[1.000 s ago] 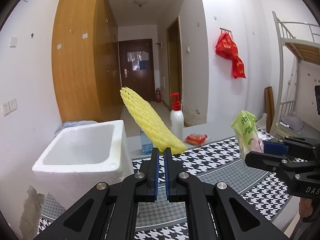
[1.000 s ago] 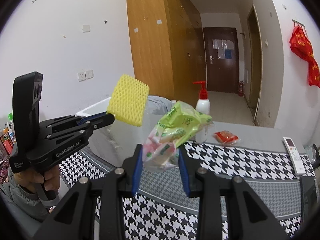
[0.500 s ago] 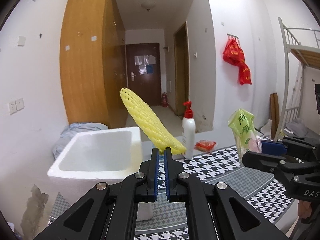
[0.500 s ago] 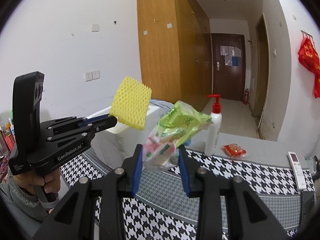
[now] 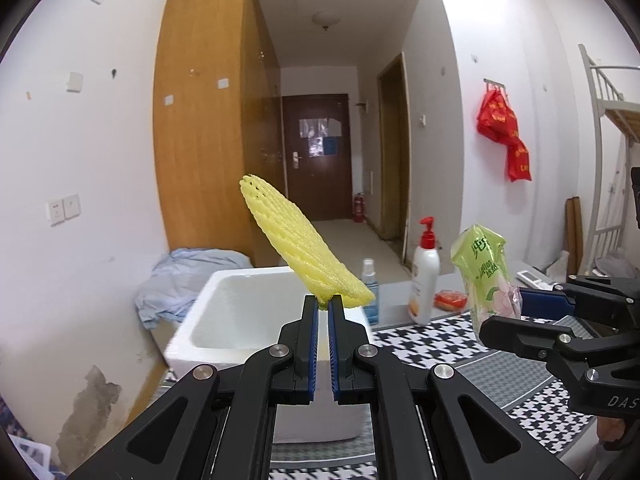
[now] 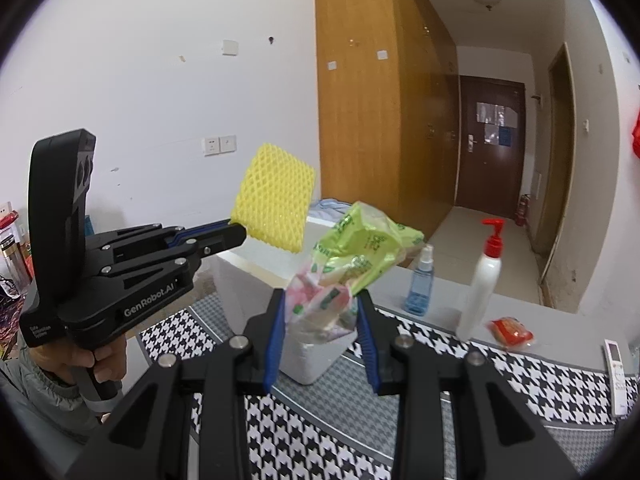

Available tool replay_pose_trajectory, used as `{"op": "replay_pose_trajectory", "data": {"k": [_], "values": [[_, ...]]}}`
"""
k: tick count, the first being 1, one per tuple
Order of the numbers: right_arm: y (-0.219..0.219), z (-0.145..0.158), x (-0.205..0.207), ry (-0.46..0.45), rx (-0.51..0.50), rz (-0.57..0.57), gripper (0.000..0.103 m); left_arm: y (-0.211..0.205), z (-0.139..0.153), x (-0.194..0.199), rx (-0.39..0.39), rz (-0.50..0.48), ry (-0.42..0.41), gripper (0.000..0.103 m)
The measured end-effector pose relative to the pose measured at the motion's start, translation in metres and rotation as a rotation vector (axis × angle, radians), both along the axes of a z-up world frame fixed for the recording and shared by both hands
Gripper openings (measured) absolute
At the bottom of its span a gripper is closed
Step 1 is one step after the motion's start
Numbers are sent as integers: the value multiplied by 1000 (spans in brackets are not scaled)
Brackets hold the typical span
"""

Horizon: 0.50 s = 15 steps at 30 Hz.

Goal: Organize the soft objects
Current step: 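Carry the sponge and packet over the white foam box with both grippers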

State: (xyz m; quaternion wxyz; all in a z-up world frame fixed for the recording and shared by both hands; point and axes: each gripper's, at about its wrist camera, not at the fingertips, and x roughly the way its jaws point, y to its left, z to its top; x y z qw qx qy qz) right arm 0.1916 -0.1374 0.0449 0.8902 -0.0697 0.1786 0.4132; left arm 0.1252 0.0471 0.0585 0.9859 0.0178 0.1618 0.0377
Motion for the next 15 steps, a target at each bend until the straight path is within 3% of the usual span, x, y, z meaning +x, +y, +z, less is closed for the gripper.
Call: {"op": "replay_pose_trajectory", "data": {"k": [15], "values": [[32, -1, 7, 19, 10, 39, 38, 20, -4, 7, -7, 38, 18, 5]]}}
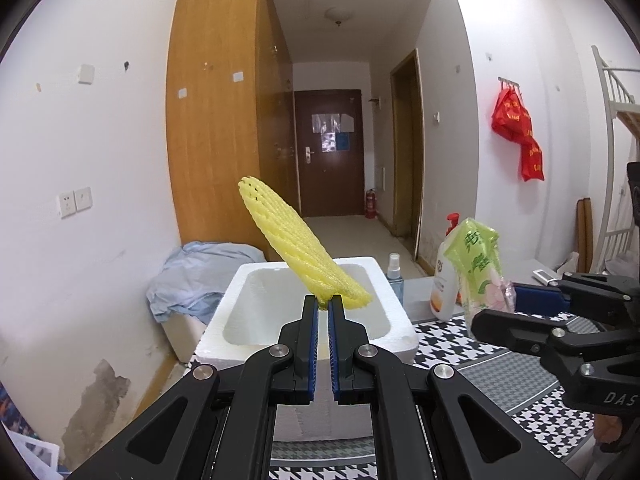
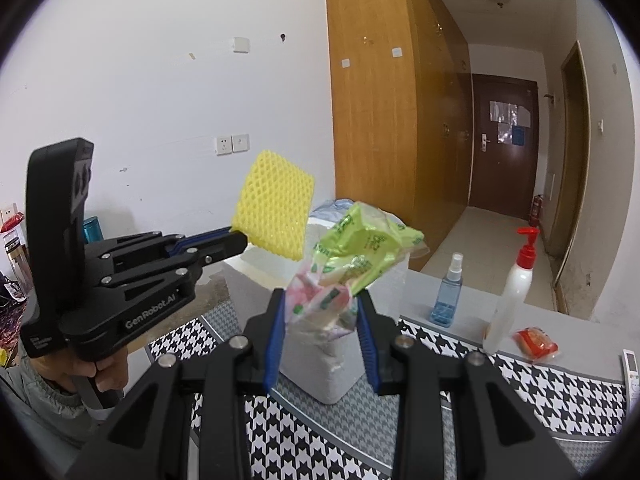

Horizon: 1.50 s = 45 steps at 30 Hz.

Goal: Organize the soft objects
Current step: 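Carry the sponge and packet over the white foam box with both grippers, then open the left gripper to drop the sponge while the right gripper lowers the packet into the box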

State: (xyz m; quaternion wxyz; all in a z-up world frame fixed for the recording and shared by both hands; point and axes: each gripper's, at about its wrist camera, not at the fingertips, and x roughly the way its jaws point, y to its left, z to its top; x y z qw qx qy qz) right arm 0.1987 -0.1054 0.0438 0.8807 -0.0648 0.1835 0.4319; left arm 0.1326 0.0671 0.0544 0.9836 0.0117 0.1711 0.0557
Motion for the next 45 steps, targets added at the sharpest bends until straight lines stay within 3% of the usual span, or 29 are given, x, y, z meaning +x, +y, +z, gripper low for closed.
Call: {"op": "replay_pose_trajectory", "data": {"k": [16, 17, 20, 27, 45], "values": [[18, -2, 10, 15, -25, -21, 38, 21, -14, 36, -26, -4, 54, 9], [19, -2, 10, 14, -27, -23, 38, 23, -16, 37, -32, -1, 60, 17], [22, -3, 10, 17, -35, -29, 38, 29, -17, 37, -56, 3, 58, 65], [27, 0, 11, 14, -46, -43, 38, 37, -14, 25, -73, 26, 3, 102], [54, 4, 19, 4, -67, -6, 38, 57, -6, -8, -63, 125, -45, 102]]}}
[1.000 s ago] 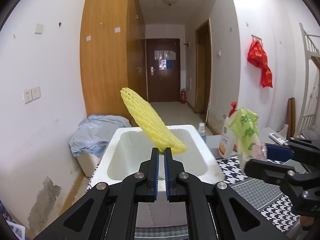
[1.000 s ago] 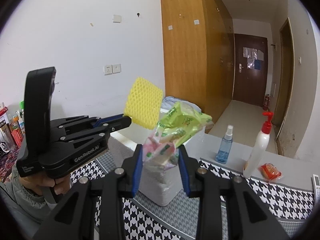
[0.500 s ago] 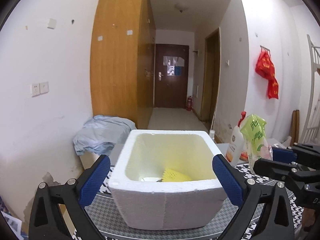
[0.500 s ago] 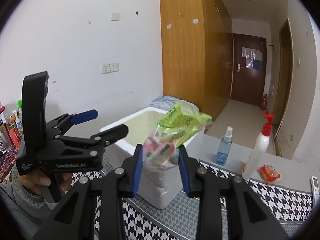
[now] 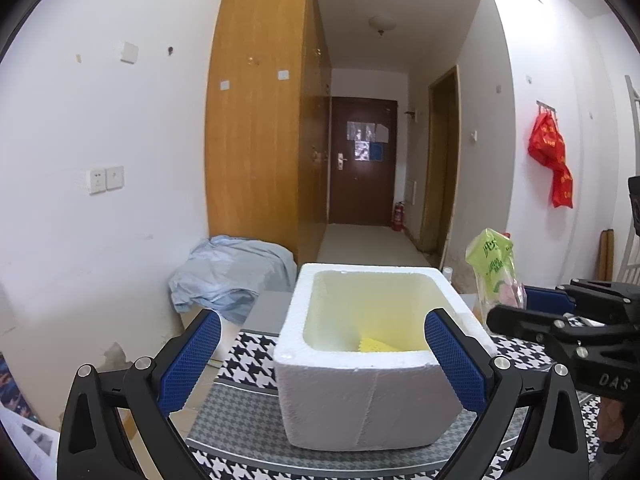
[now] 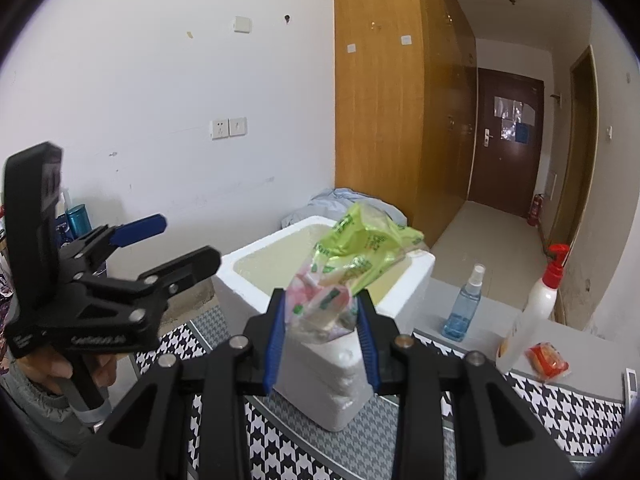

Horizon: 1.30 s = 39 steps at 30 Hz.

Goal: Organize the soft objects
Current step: 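Open the left gripper to drop the sponge while the right gripper lowers the packet into the box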

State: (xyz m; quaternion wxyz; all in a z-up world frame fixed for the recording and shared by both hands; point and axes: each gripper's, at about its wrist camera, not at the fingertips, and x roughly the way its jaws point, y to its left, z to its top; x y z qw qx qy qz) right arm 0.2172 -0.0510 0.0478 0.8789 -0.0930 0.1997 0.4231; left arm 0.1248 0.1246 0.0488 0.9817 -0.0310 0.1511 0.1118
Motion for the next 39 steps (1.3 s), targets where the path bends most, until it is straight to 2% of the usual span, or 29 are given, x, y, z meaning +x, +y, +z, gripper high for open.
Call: {"op": "replay_pose_trajectory", "data": {"k": [12, 20, 33, 34, 36, 38, 39], "values": [[10, 7, 19, 21, 24, -4, 38, 5, -1, -2, 9, 38, 5, 102], [32, 3, 26, 24, -17, 19, 38, 16, -3, -5, 17, 112, 0, 102], [59, -9, 42, 42, -73, 50, 39, 29, -9, -11, -1, 158, 6, 102], [59, -9, 43, 45, -72, 49, 40, 30, -9, -11, -1, 158, 6, 102], [61, -10, 45, 54, -86, 46, 48, 32, -9, -9, 2, 160, 9, 102], [62, -11, 44, 49, -98, 37, 49, 33, -8, -9, 2, 160, 6, 102], [62, -11, 43, 43, -102, 37, 53, 33, -8, -9, 0, 161, 4, 102]]}}
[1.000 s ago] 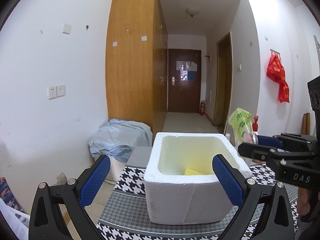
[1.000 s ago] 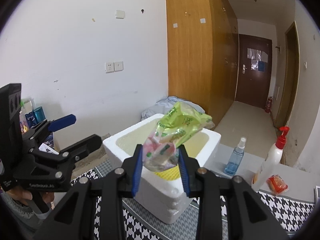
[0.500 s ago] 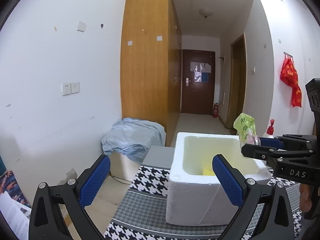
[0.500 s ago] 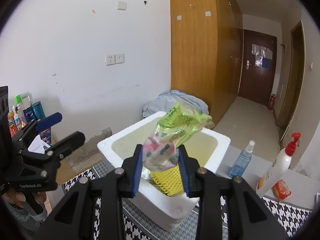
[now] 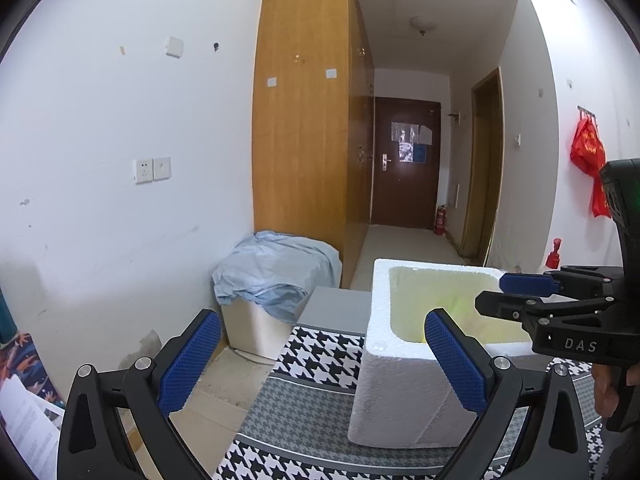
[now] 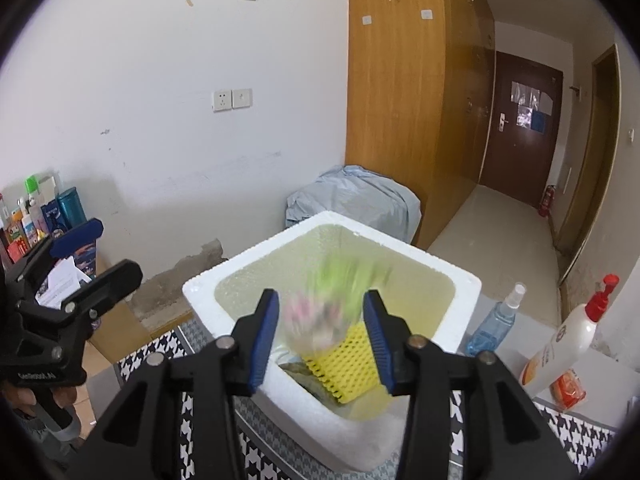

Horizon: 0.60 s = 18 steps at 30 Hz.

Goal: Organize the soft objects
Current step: 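Open the left gripper to drop the sponge while the right gripper lowers the packet into the box, then open the right gripper to release the packet into the box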

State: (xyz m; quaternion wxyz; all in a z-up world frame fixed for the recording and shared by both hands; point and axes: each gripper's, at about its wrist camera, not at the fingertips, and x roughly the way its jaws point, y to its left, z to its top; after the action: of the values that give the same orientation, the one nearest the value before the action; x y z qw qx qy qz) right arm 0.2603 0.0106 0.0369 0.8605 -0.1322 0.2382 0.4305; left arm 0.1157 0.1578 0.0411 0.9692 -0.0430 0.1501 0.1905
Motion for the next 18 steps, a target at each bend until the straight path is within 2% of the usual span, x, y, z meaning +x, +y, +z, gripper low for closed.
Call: {"op": "replay_pose_trajectory", "data": {"k": [4, 5, 7, 11, 14, 18], "values": [[-5, 3, -4, -11, 9, -9, 69, 0, -1, 0, -6, -2, 2, 102], [-6, 4, -5, -13, 8, -11, 76, 0, -2, 1, -6, -6, 4, 102], [-11, 6, -8, -22, 17, -19, 80, -2, -1, 1, -4, -14, 4, 102], [-23, 11, -12, -21, 51, -31, 96, -2, 2, -2, 1, -16, -2, 102], [-33, 16, -20, -37, 62, -42, 103, -6, 4, -2, -7, -35, -6, 102], [-43, 22, -32, -60, 73, -61, 103, -17, 7, -4, 3, -71, -13, 102]]}}
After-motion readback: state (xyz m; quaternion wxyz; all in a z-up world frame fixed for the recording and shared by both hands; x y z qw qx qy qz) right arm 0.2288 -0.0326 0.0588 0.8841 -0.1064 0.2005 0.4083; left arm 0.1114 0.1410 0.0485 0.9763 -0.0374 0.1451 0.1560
